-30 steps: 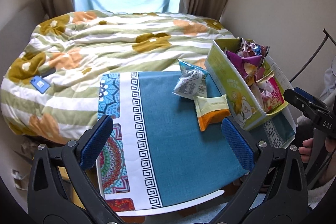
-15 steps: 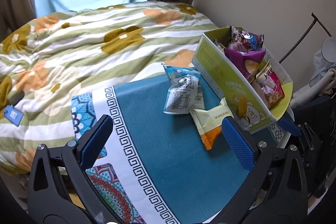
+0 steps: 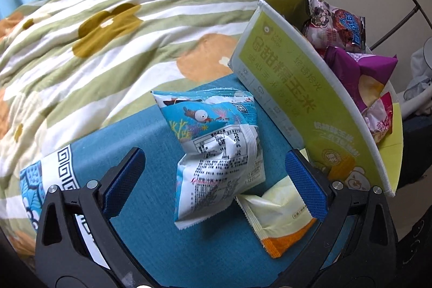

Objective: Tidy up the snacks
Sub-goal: 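Grasp the blue fish-print bag with the left tool while the right tool grasps the cream-orange bag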

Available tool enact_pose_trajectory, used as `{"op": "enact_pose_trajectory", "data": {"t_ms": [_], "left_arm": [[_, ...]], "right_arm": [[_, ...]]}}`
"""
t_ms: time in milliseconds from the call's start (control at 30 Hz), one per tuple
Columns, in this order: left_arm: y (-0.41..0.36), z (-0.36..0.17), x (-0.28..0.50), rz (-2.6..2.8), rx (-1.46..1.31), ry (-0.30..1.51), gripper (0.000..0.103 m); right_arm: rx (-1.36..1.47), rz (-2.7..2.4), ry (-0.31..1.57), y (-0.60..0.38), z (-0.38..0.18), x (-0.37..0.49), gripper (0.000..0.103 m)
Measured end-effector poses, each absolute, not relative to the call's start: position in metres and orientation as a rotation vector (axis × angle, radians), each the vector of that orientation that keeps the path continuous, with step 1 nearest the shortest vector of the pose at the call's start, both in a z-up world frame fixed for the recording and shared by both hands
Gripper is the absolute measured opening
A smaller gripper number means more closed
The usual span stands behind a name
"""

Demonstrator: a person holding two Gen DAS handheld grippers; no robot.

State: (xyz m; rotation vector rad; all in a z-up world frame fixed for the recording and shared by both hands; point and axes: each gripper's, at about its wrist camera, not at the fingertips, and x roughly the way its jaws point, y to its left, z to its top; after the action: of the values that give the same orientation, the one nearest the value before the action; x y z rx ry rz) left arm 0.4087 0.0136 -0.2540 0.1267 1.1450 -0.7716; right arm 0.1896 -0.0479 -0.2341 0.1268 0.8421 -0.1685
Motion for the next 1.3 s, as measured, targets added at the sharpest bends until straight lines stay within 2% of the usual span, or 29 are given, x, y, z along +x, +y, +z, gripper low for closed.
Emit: {"op": "enact_pose_trajectory", "data": {"t_ms": [133,200,233,333,800,1300], "left_arm": [[-0.003,-0.273,0.422,-0.803,0.133,1.187,0.102],[-0.008,-0.282,0.425,-0.805,0.148,1.210,0.090],[-0.010,-0.286,0.427,-0.803,0.162,1.227,0.070],[-0.005,-0.291,0.428,-0.824,0.131,1.247,0.065],[0.075,-0.294,0.413,-0.699,0.134,1.278,0.062],[0.112,-0.295,0.384,-0.600,0.068,1.308,0.062]], "right_arm": [[0.112,-0.181,0.857,-0.047,-0.245,0.200,0.103],[0.114,-0.183,0.867,-0.048,-0.249,0.204,0.103],[0.117,-0.184,0.871,-0.049,-0.250,0.205,0.103],[0.108,-0.185,0.881,-0.050,-0.253,0.209,0.103],[0.059,-0.265,0.929,-0.045,-0.267,0.226,0.103],[0.084,-0.266,0.919,-0.050,-0.269,0.238,0.102]]}}
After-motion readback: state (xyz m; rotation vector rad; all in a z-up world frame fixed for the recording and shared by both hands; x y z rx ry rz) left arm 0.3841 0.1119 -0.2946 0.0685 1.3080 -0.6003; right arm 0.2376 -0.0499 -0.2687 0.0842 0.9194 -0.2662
